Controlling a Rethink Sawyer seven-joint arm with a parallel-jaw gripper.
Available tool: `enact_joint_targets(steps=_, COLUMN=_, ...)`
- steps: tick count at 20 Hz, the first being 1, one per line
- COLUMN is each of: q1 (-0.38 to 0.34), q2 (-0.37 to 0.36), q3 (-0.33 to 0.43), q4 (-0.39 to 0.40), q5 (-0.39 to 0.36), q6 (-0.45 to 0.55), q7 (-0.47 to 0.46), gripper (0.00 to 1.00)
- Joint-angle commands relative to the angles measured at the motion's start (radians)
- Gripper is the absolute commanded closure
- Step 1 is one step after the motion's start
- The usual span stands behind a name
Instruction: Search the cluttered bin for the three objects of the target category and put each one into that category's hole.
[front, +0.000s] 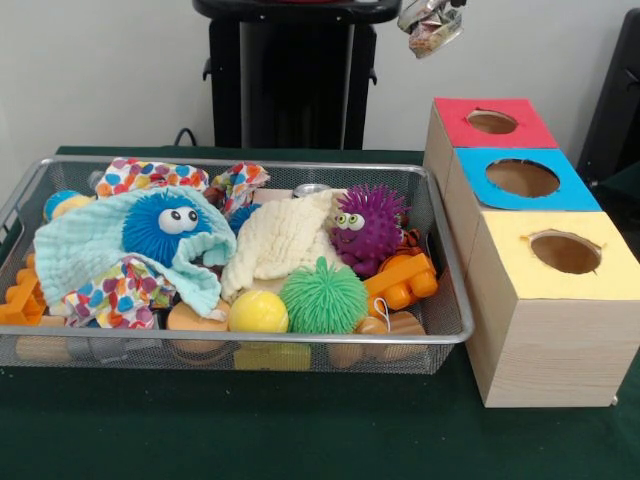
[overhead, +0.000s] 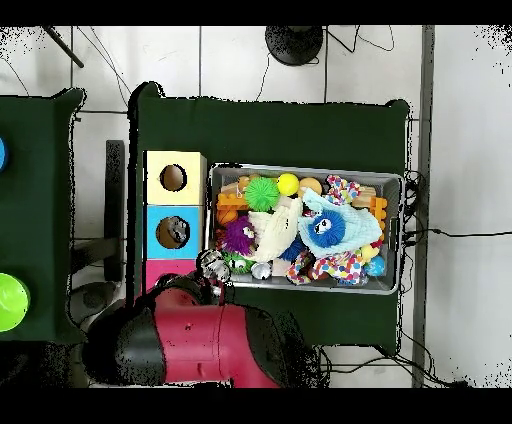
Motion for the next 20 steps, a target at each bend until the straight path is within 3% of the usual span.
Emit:
enact_joint_targets(steps=1, q1=-0.096, q2=-0.052, q3=0.100, q4=0.077, q5=0.071, q6=0.052, q7=-0.078, gripper=1.00)
enact_joint_targets(steps=16, q1=-0.037, q2=0.051, q3=0.102, q4=-0.016, q5=-0.018, q6=0.042, q7=0.053, gripper=1.00)
enact_joint_targets(steps=20, q1=-0.014, q2=0.081, q3=0.092, q4=-0.016, q5=-0.023, q6=0.000, q7=0.085, gripper=1.00)
